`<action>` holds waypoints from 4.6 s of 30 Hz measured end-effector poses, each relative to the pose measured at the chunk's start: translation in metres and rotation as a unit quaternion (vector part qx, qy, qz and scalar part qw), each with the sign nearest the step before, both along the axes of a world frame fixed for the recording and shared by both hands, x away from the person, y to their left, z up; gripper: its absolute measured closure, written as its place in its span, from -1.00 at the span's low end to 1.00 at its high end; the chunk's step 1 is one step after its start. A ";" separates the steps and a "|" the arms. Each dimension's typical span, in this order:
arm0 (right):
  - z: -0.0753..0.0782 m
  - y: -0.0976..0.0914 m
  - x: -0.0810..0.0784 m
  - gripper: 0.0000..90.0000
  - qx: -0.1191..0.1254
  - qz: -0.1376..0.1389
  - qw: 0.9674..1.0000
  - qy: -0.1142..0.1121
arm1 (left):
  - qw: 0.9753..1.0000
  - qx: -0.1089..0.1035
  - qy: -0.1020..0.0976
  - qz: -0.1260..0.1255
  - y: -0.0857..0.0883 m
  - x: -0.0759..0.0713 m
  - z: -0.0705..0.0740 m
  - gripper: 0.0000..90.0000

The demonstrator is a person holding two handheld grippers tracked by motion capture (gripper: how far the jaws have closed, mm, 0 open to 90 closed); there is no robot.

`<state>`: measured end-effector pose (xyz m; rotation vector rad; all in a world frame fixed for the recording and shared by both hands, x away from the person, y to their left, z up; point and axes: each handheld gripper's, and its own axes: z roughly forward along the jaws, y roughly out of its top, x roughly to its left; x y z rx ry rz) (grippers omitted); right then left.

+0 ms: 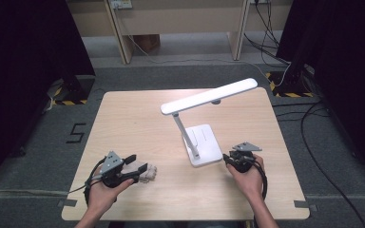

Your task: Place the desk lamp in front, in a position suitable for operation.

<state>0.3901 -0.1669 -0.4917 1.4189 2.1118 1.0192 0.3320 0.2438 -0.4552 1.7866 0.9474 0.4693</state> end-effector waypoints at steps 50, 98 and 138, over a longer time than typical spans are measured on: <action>-0.015 0.028 0.025 1.00 -0.045 0.022 0.998 0.025 | 0.995 -0.026 -0.058 -0.070 -0.107 0.071 0.043 -0.04; -0.015 0.075 -0.004 1.00 -0.079 0.093 0.993 0.011 | 0.999 0.012 -0.040 -0.014 -0.072 0.044 0.052 0.32; 0.004 0.077 -0.025 0.45 -0.055 0.113 0.992 -0.004 | 0.991 0.042 0.087 0.095 0.073 0.032 -0.023 -0.15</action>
